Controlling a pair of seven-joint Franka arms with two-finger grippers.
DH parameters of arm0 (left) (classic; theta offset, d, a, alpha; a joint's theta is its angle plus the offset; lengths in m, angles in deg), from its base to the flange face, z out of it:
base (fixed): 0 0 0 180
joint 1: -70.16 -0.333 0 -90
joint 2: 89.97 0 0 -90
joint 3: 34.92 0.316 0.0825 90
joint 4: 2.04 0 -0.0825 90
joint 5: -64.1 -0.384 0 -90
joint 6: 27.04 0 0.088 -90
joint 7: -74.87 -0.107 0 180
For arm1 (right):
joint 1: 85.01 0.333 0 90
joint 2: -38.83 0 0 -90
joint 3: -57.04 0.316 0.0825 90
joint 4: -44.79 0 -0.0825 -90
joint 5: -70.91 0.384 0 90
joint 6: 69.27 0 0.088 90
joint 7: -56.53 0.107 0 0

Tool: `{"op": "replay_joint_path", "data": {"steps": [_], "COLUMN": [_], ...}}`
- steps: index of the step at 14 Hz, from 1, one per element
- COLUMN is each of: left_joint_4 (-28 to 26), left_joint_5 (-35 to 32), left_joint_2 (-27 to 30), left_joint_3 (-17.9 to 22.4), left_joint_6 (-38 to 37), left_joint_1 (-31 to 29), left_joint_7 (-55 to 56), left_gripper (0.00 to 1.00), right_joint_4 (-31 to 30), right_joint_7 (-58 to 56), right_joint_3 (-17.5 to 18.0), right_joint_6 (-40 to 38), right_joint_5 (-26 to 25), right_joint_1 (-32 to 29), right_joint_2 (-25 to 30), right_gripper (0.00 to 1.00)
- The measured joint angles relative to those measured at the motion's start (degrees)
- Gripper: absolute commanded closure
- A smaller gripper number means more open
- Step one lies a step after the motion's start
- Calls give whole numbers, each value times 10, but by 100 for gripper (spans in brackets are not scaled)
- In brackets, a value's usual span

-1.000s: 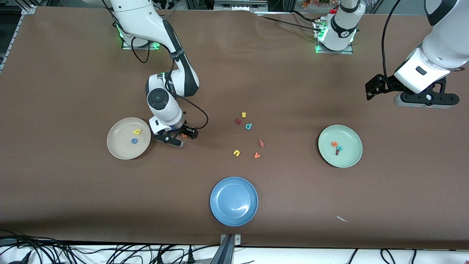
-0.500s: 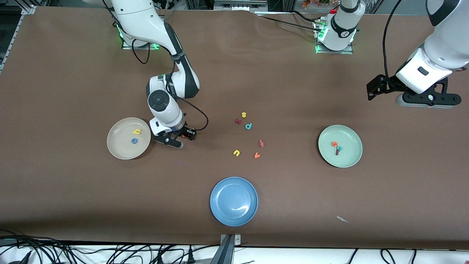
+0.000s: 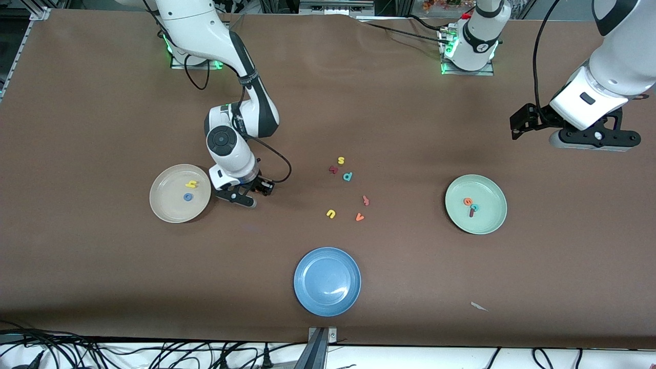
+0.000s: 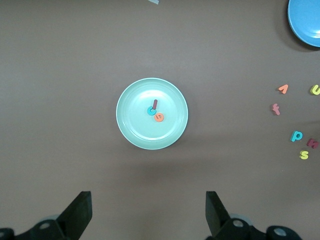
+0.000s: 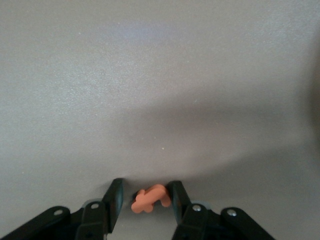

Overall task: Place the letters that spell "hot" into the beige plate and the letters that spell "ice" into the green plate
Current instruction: 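Carry the orange letter to the beige plate and release it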

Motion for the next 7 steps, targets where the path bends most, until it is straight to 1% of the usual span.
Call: {"op": "replay_joint_path", "data": {"steps": [7], "left_joint_4": [0], "left_joint_5": [0], "left_joint_2": [0], "left_joint_3": [0], "left_joint_6": [0], "left_joint_1": [1], "left_joint_7": [0], "left_gripper": [0], "right_joint_4": [2], "right_joint_7": [0], "right_joint_3": [2], "right_joint_6": [0], "right_joint_5": [0], "right_joint_1": [0], "right_joint_2": [0], "right_gripper": [63]}}
